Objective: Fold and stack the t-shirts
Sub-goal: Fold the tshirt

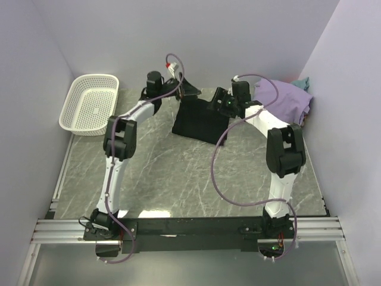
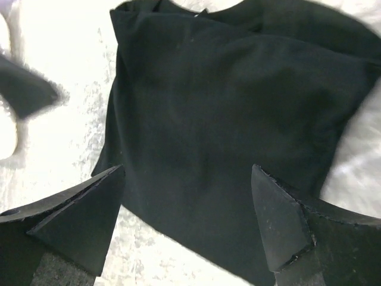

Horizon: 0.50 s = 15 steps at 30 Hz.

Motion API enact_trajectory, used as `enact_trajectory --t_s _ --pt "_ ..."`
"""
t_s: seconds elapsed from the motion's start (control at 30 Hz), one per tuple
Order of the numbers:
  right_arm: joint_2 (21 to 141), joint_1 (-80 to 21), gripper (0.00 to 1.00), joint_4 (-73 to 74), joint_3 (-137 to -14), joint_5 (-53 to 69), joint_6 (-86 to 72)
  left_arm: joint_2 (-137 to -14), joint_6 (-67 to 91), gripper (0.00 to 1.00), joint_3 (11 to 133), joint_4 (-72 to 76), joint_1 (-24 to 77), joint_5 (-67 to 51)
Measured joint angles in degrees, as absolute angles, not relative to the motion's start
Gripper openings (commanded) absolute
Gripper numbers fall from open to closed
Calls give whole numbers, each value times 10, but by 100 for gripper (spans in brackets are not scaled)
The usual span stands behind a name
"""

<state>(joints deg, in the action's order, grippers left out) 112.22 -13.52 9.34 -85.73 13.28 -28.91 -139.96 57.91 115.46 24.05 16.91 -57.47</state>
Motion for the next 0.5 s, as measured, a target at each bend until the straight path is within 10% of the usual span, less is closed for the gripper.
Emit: enact_trajectory --t_s 0.5 --pt "1228 -130 98 181 -956 84 -286 -1525 523 99 1214 98 142 -484"
